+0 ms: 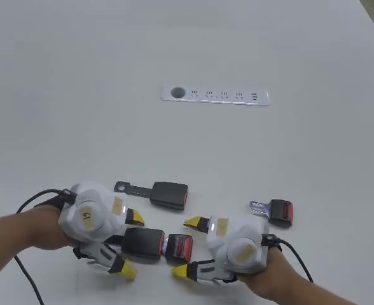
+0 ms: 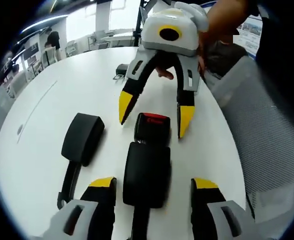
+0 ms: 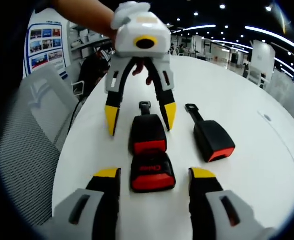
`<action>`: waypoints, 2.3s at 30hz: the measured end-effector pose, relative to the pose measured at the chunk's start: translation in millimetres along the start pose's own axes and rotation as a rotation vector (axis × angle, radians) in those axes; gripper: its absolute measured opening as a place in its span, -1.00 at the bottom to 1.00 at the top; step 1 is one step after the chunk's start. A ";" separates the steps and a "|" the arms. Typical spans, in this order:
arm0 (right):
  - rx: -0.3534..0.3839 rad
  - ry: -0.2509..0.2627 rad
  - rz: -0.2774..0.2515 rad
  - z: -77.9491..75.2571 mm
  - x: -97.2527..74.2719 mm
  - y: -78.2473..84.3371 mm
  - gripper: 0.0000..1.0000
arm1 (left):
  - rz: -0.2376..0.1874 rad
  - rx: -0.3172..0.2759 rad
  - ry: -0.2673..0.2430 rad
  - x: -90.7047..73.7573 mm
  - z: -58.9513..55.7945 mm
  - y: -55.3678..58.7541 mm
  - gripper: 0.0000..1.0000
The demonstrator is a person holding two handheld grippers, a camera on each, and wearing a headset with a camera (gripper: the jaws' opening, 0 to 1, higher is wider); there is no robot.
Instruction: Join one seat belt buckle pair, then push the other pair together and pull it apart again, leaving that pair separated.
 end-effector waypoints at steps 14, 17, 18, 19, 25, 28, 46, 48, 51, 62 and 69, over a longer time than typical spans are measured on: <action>0.001 0.074 0.016 -29.6 -77.0 29.3 0.35 | -0.071 0.033 -0.101 -28.6 22.7 -27.9 0.52; 0.031 0.109 0.020 -45.9 -94.8 40.3 0.35 | -0.085 0.026 -0.120 -34.8 34.5 -35.0 0.52; 0.040 0.116 0.024 -50.5 -99.3 42.8 0.35 | -0.091 0.021 -0.123 -36.2 37.8 -37.0 0.52; 0.046 0.129 0.036 -57.2 -105.8 47.2 0.35 | -0.094 0.019 -0.129 -37.2 42.6 -39.1 0.52; 0.071 0.150 0.072 -85.8 -127.8 63.4 0.35 | -0.078 0.047 -0.154 -35.5 67.4 -45.0 0.49; 0.103 0.156 0.086 -97.3 -133.5 72.1 0.35 | -0.067 0.061 -0.160 -30.6 78.1 -47.5 0.48; 0.132 0.072 0.194 -105.4 -136.1 103.1 0.19 | 0.010 0.060 -0.103 13.9 97.6 -35.4 0.14; 0.126 0.068 0.193 -105.8 -136.5 102.5 0.17 | 0.044 0.081 -0.097 17.7 98.3 -31.0 0.11; 0.121 0.063 0.192 -106.2 -136.9 102.4 0.15 | 0.019 0.053 -0.090 20.4 97.8 -34.0 0.07; 0.069 0.030 0.182 -108.2 -136.6 104.4 -0.06 | 0.019 0.082 -0.078 21.5 100.3 -41.9 -0.19; 0.045 0.009 0.157 -114.8 -139.2 109.8 -0.26 | -0.026 0.057 -0.090 20.2 100.7 -40.5 -0.28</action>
Point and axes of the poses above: the centre of the closed fingertips' face, and the gripper's own axes: x roughly forward along the fingers, z roughly to its left, y roughly out of its underside, the point moved 6 cm from there along -x, roughly backward along the fingers, and after that the axes turned 2 degrees about -y, right-handed, at the moved point
